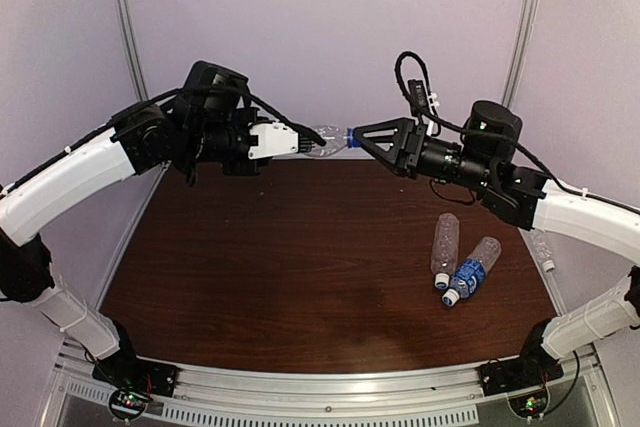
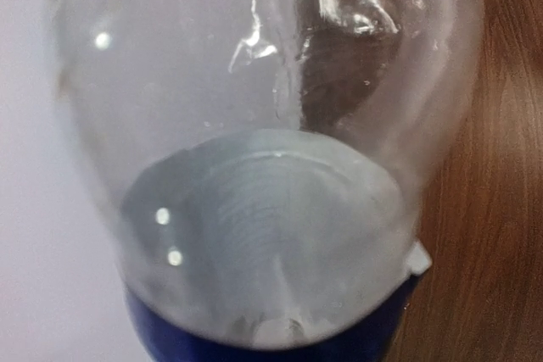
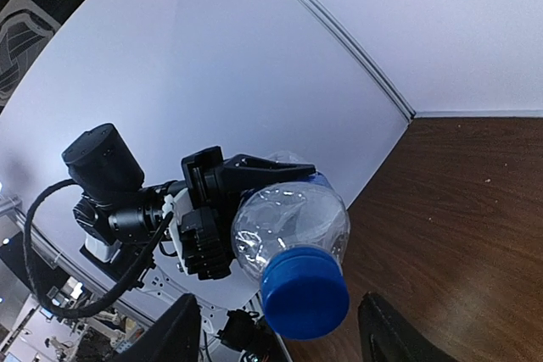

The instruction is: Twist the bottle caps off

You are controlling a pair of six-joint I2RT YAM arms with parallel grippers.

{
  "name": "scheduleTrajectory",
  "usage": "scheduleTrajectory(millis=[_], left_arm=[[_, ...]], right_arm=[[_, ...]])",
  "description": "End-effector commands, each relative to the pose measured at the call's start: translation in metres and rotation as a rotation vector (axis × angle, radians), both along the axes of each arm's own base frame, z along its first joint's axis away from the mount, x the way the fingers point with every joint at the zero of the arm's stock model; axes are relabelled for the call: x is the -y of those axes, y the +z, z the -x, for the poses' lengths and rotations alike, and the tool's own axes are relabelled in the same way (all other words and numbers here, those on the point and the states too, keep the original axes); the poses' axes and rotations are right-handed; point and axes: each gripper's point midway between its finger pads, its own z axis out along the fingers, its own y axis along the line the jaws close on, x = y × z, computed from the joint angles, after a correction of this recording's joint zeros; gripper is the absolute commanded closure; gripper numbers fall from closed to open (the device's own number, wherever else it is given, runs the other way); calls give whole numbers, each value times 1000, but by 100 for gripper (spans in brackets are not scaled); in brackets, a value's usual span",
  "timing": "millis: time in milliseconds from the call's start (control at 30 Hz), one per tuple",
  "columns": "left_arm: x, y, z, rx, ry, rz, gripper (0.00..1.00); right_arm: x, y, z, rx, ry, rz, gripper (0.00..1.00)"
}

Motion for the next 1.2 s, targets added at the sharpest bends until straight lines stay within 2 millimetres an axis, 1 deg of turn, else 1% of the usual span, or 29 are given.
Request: scheduleTrajectory(millis=[0, 100, 200, 233, 300, 400, 467, 500, 600, 667, 700, 800, 967, 1067, 1100, 1167], left_arm=[[-3, 15, 1, 46, 2, 35, 70], [-2, 15, 1, 48, -2, 32, 70], [0, 14, 1, 45, -5, 30, 70], [0, 13, 1, 44, -4, 30, 70], [0, 14, 1, 45, -7, 30, 70], [0, 13, 2, 44, -6, 28, 70], [0, 14, 1, 45, -6, 30, 70], [1, 13, 2, 45, -7, 30, 70], [0, 12, 2, 45, -7, 24, 70], [0, 11, 2, 43, -9, 23, 70], [0, 11, 2, 43, -9, 24, 70], [1, 12, 2, 45, -11, 23, 70], [2, 13, 1, 46, -10, 26, 70], [2, 13, 2, 45, -13, 25, 70], [2, 13, 2, 45, -14, 25, 70], [2, 12, 2, 43, -12, 25, 70]], right_arm=[[7, 13, -4, -7, -9, -53, 42], [4, 13, -5, -13, 5, -58, 43], [2, 11, -6, -19, 14, -55, 48], [1, 11, -6, -21, 17, -55, 48], [0, 9, -6, -26, 20, -52, 45], [0, 2, -8, -37, 13, -30, 42], [-1, -2, -9, -43, 9, -18, 42], [-1, -2, -9, -41, 13, -19, 44], [-1, 2, -7, -34, 18, -32, 56], [0, 3, -7, -29, 15, -35, 61], [-1, 4, -7, -26, 19, -36, 62], [-5, 3, -6, -34, 41, -34, 57], [-6, 2, -6, -39, 50, -34, 64], [-7, 3, -5, -33, 56, -36, 67], [-7, 3, -4, -31, 58, -35, 70], [-7, 4, -3, -21, 64, -33, 83]])
